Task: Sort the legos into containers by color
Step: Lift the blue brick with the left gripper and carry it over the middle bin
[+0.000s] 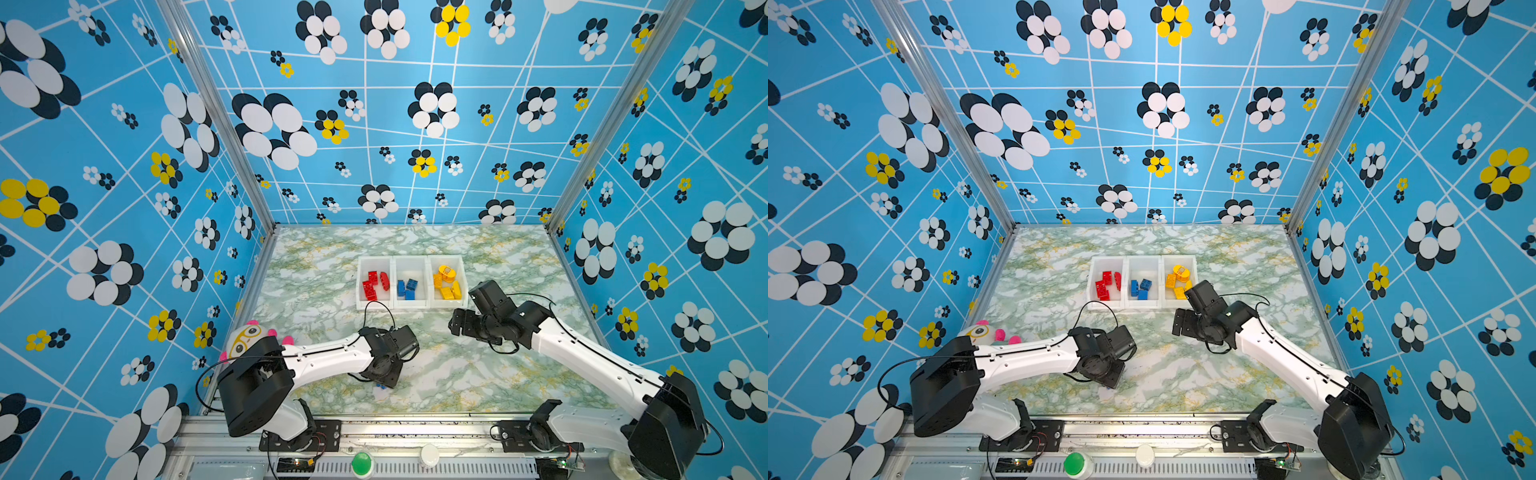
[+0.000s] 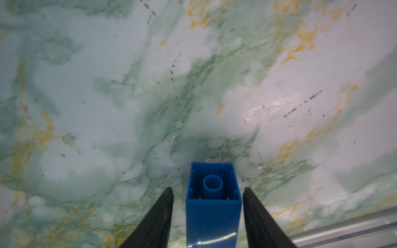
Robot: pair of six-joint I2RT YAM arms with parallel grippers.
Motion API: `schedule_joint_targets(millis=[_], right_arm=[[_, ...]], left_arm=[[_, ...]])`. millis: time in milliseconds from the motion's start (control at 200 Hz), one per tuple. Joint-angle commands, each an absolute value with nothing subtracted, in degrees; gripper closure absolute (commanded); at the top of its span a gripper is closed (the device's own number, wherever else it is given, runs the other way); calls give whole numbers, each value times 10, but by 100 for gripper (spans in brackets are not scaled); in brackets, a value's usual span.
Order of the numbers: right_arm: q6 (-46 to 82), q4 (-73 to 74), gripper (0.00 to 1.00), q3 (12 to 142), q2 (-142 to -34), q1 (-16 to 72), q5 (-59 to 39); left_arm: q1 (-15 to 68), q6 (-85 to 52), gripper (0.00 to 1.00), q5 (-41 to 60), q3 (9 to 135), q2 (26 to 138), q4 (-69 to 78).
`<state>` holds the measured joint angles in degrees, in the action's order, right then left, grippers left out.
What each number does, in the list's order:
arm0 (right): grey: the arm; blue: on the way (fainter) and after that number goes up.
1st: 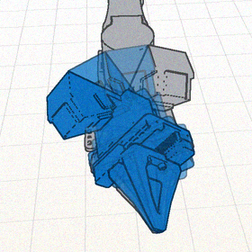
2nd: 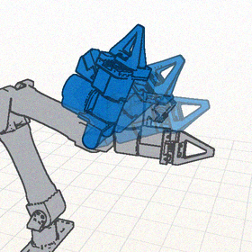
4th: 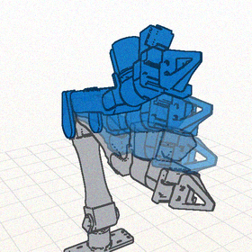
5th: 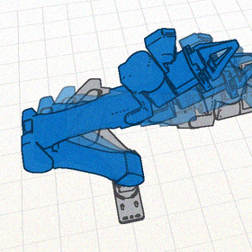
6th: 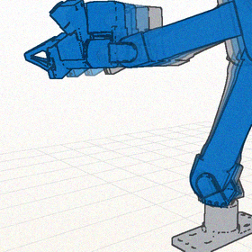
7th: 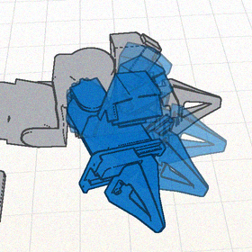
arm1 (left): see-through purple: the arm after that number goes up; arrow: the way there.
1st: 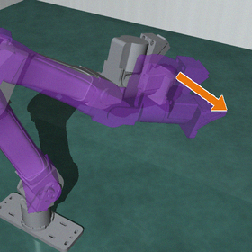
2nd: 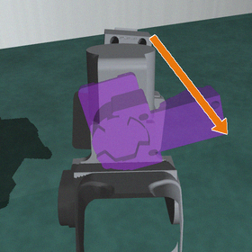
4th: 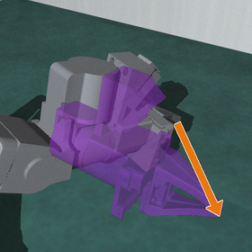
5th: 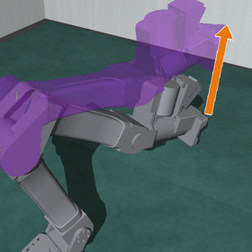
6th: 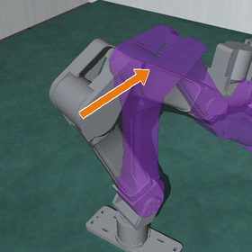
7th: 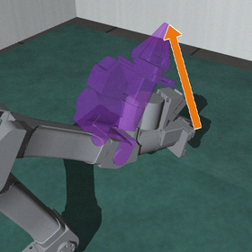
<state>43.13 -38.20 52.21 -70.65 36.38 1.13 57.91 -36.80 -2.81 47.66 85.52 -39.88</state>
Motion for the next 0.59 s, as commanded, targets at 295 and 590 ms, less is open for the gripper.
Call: schedule_joint_targets(millis=[295,590], right_arm=[[443,-373,4,512,-693,368,10],[447,-372,4,503,-679,368,11]], left_arm=[[584,-368,66,-29,496,846,-410],[583,-370,69,-55,540,825,-433]])
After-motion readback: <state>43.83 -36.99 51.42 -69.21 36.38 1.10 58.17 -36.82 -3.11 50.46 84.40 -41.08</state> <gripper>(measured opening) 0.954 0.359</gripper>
